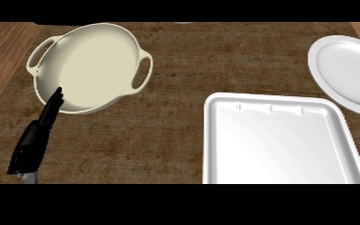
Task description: Pick the lemon from the tray and place it in the plate
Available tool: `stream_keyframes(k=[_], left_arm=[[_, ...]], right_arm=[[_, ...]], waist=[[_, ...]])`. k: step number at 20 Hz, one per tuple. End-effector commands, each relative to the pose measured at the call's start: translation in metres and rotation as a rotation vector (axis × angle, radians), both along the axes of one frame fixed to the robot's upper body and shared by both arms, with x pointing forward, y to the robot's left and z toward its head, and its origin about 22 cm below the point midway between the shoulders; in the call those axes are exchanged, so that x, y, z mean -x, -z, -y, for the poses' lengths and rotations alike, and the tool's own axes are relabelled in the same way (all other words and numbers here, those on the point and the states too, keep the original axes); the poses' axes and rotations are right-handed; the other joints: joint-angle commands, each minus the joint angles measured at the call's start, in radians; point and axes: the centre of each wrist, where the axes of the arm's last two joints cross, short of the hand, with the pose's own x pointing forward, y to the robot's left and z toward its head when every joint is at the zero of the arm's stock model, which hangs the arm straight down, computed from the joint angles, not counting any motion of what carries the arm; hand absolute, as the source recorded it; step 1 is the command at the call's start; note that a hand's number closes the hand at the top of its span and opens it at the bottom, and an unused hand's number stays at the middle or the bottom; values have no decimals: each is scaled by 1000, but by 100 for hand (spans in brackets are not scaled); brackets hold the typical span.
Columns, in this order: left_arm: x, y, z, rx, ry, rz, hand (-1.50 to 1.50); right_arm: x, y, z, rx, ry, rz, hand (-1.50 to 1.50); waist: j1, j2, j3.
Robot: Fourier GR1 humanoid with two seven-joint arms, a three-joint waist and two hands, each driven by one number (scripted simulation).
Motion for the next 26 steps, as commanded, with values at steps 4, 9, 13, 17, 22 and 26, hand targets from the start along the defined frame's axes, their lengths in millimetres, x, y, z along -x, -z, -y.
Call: stream_keyframes(k=[4, 9, 13, 17, 22, 26], left_arm=[[-1, -2, 5, -7, 38, 2, 0], [-11, -8, 9, -8, 55, 22, 0], [-16, -7, 9, -18, 55, 6, 0], [-7, -2, 11, -30, 55, -5, 0], [-12, -7, 4, -29, 38, 7, 0], [-10, 0, 12, -29, 33, 11, 0]], right_arm=[[12, -7, 30, -60, -206, 27, 150], [-2, -7, 30, -108, -215, -3, 150], [-32, -10, 13, -119, -235, -53, 150], [-57, 21, -5, -88, -262, -161, 150], [-84, 35, -25, -43, -278, -245, 150], [-110, 66, -54, -30, -315, -286, 150]], waist=[[30, 1, -7], [46, 3, -9], [57, 5, -11], [50, 0, -12], [39, 0, -12], [34, 1, -12]])
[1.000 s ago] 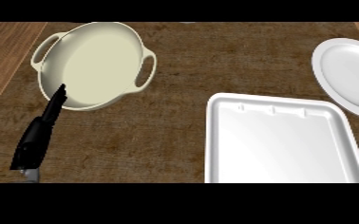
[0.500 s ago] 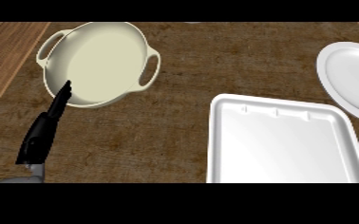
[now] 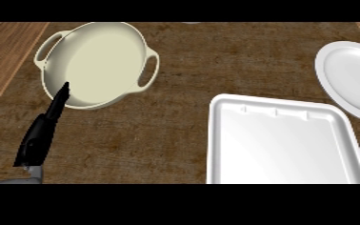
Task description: Pick the lemon from the tray and place it in the plate
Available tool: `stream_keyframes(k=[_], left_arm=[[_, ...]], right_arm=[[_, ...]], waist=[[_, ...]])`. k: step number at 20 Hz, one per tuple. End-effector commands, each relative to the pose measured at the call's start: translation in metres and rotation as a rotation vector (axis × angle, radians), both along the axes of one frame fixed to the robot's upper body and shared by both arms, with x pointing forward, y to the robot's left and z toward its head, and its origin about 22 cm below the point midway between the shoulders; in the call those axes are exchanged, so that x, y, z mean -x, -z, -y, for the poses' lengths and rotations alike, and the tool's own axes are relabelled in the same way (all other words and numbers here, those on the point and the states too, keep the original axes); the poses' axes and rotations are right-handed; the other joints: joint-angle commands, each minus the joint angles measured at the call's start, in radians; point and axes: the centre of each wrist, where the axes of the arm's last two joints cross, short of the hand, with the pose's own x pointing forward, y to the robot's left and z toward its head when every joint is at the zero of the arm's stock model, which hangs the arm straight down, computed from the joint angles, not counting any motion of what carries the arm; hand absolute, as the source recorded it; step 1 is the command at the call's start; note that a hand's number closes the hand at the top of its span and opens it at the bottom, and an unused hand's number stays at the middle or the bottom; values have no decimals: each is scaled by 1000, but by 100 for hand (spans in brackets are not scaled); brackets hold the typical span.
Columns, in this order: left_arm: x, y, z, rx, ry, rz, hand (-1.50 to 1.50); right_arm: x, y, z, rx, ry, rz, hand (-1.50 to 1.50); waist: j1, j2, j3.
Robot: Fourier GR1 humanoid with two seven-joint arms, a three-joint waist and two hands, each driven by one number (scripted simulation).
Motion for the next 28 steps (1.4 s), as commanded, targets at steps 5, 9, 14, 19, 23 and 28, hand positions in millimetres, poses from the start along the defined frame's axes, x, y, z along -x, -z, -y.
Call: stream_keyframes(k=[5, 9, 14, 19, 23, 28], left_arm=[[-3, -7, -15, -4, -11, 12, 0], [6, 0, -6, -9, -12, 0, 0], [6, 7, 4, 8, -15, -6, 0], [0, 1, -17, 7, -32, -5, 0], [4, -1, -15, 11, -23, 7, 0], [2, 5, -2, 19, -10, 15, 0]], right_arm=[[-28, 57, -35, -164, -4, -187, 150], [-32, 75, -46, -141, 53, -221, -150], [-35, 59, -39, -310, 24, -133, -150], [-27, 37, -21, -523, 110, -30, -150], [-5, 17, 8, -627, 242, 8, -150], [12, 15, 23, -808, 209, 23, -150]], waist=[[-15, 1, -1], [-9, 3, 1], [-22, 4, 2], [-33, 4, 1], [-23, 7, 3], [-31, 14, 8]])
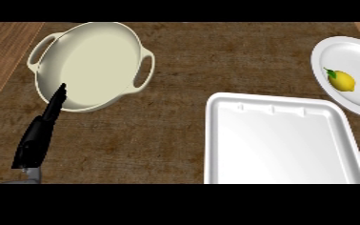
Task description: Pick the lemon from the tray and place it in the plate
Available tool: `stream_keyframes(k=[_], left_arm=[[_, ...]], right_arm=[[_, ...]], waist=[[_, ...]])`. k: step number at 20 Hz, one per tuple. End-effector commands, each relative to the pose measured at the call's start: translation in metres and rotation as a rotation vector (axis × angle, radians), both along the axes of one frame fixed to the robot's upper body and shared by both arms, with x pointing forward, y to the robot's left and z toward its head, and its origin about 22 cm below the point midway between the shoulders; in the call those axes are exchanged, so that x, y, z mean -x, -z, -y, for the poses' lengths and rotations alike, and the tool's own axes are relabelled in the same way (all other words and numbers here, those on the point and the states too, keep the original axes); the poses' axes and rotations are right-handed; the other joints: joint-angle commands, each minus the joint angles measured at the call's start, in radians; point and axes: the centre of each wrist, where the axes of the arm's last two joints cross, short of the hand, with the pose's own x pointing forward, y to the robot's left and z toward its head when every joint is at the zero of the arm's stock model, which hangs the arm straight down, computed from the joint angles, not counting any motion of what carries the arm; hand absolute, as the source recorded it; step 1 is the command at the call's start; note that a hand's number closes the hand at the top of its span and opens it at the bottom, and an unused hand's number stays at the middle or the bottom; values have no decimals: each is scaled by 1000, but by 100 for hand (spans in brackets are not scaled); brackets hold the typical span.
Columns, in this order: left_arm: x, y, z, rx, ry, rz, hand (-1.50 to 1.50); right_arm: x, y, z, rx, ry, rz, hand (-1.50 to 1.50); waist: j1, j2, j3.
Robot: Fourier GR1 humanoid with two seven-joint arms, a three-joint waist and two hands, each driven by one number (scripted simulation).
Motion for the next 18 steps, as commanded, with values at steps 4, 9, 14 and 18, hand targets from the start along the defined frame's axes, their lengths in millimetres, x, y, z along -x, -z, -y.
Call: stream_keyframes(k=[4, 9, 14, 18], left_arm=[[4, 2, 3, 15, 3, -3, 0], [3, 0, 1, 6, -6, 13, 0], [4, -2, -6, 3, -11, 17, 0], [0, -8, -4, 12, -7, 27, 0]], right_arm=[[32, -7, 29, -162, -17, 97, -150], [40, -18, 38, -139, -15, 140, -150], [53, -23, 47, -112, -4, 121, -150], [55, -20, 48, -131, 12, 139, -150]], waist=[[-2, 6, 7], [-1, 13, 11], [2, 15, 12], [0, 15, 15]])
